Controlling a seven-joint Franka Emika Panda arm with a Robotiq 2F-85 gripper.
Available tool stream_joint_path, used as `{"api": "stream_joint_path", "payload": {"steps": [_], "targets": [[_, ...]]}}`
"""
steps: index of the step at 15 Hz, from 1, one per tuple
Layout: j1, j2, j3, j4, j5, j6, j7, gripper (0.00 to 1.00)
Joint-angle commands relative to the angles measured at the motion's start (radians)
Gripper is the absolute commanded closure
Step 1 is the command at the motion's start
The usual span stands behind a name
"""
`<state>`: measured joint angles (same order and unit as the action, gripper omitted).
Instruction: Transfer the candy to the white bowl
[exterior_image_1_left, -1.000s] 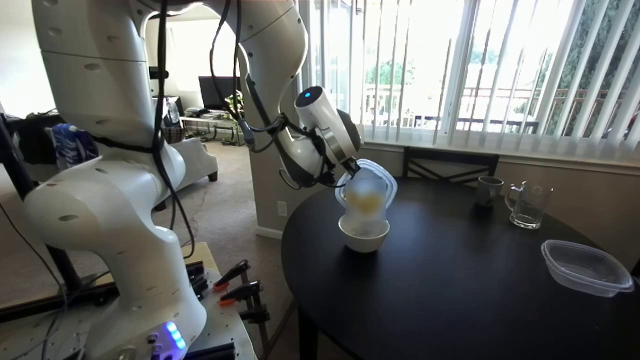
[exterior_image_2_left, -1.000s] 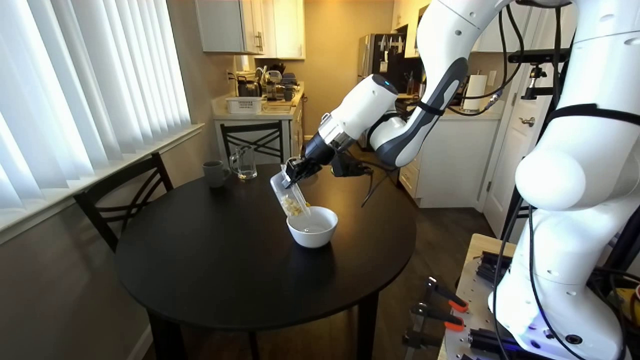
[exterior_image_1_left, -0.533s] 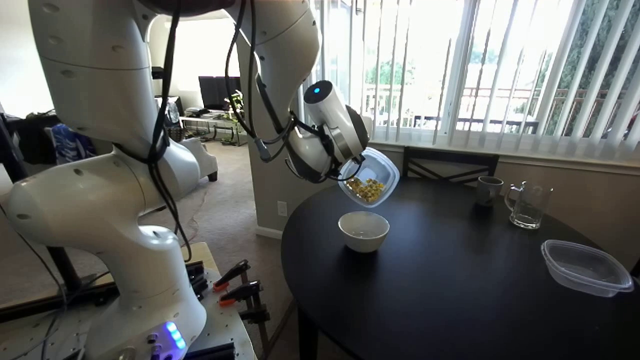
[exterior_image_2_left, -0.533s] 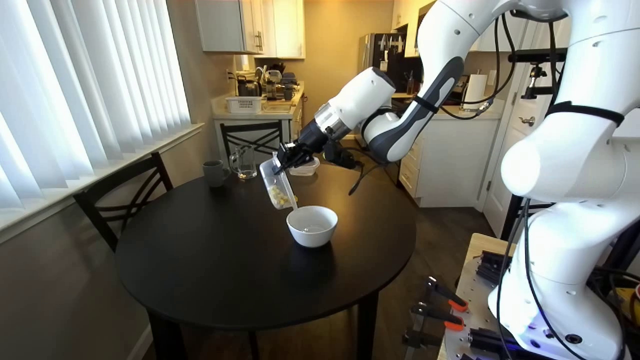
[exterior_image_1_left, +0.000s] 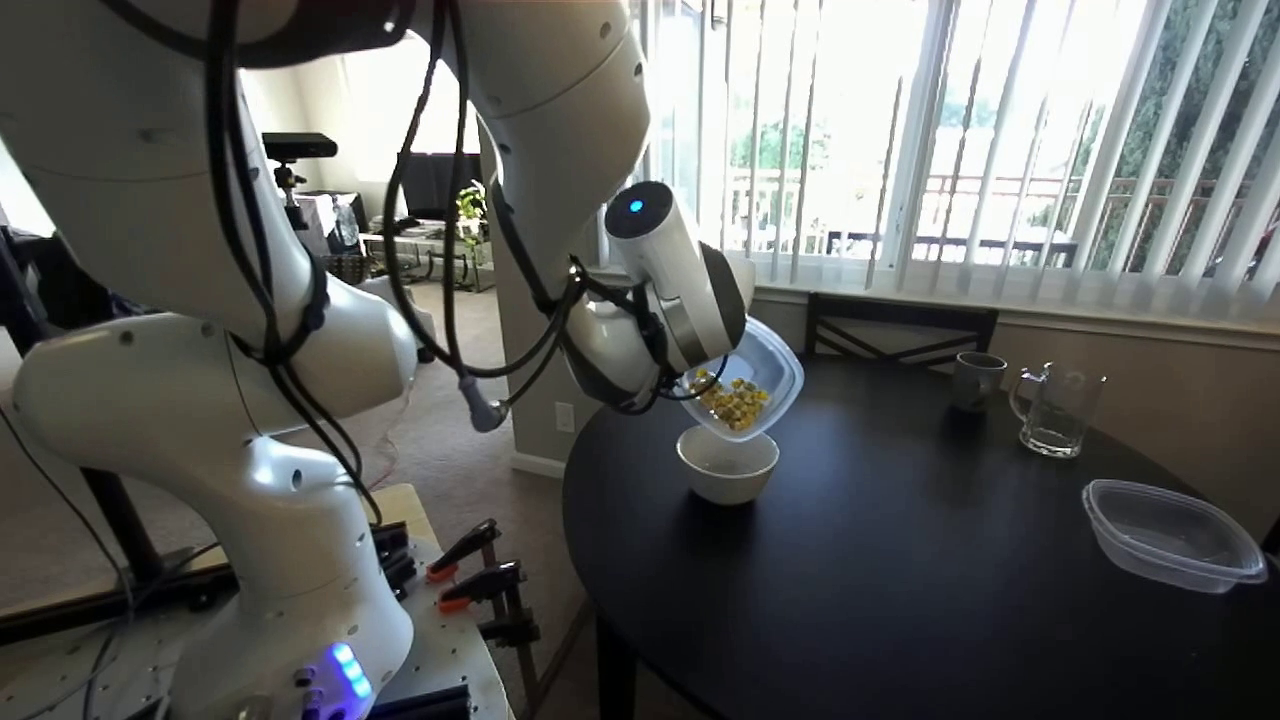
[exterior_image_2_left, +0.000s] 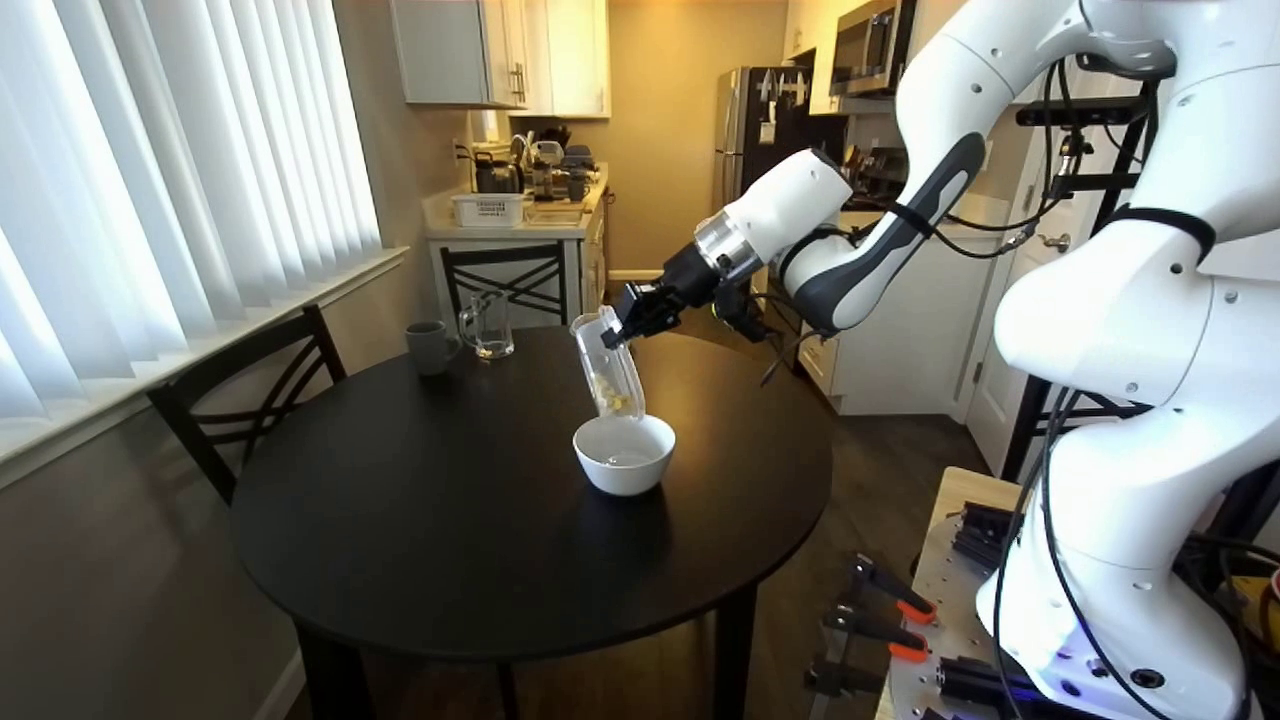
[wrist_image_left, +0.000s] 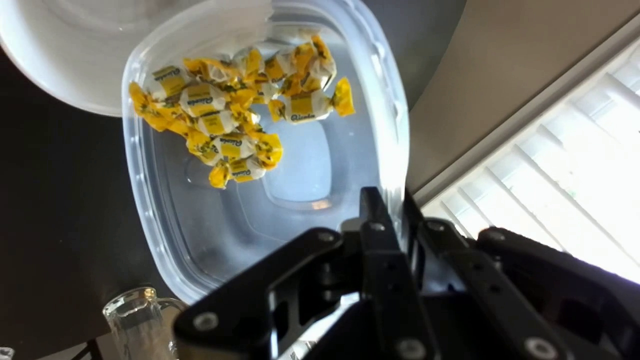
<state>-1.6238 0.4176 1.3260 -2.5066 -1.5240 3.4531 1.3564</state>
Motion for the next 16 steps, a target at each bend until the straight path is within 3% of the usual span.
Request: {"api": "stream_joint_path", "payload": {"steps": [1,9,16], "targets": [[-0.131,0.075,0.065,-0.072,-0.103,0.0,-0.014,0.98],[-0.167,0.161,0.036,-0.084,-0.266,0.0,-0.017,0.98],[-0.076,0.286,-0.055,-0.04,-0.399,0.0,0.005,0.98]]}}
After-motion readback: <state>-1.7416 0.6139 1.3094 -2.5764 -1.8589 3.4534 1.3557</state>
